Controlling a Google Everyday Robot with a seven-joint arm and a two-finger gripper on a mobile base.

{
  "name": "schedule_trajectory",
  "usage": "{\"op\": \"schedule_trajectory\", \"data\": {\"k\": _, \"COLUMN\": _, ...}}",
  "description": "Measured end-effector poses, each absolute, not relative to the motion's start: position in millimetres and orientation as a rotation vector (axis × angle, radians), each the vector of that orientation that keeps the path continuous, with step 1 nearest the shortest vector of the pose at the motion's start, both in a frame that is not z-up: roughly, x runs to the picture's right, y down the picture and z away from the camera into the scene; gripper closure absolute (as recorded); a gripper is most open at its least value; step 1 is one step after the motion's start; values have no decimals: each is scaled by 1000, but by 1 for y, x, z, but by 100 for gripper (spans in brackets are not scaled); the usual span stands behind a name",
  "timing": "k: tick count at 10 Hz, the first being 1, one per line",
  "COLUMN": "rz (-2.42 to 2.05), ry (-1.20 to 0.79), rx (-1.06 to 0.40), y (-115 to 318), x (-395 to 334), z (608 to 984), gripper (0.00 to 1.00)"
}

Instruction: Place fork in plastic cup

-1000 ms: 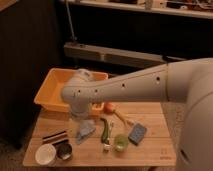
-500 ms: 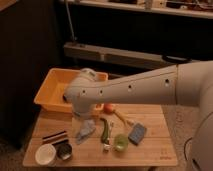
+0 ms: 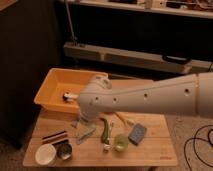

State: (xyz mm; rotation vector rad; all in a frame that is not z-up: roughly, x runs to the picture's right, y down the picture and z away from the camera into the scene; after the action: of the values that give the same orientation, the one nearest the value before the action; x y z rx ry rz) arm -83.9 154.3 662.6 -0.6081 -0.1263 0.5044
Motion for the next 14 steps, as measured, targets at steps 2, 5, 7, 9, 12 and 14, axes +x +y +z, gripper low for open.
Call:
{"op": "schedule_trajectory", "data": {"k": 2, "rz": 492, "ry": -205, "rx": -618, "y": 168, "x": -69, "z": 660, "gripper": 20}}
{"op": "schedule_trajectory", "data": {"k": 5, "rz": 497, "ry": -263, "rx": -655, "y": 180, "x": -51, "z": 661, "gripper": 20}}
{"op": "schedule_trajectory", "data": {"k": 7, "rz": 496, "ry": -260, "rx": -659, "y": 181, "x": -50, "z": 662, "gripper": 20}}
{"op": "schedule_trajectory", "data": {"k": 9, "rz": 496, "ry": -261, "rx": -659, "y": 180, "x": -51, "z": 662, "gripper": 20}}
{"op": "schedule_trajectory", "data": {"k": 12, "rz": 482, "ry": -267, "rx": -625, "y": 184, "x": -49, "z": 659, "gripper": 20}}
{"op": "schedule_trajectory", "data": {"k": 14, "rz": 467, "ry": -305, "rx": -568, "y": 197, "x": -34, "z": 652, "gripper": 20}}
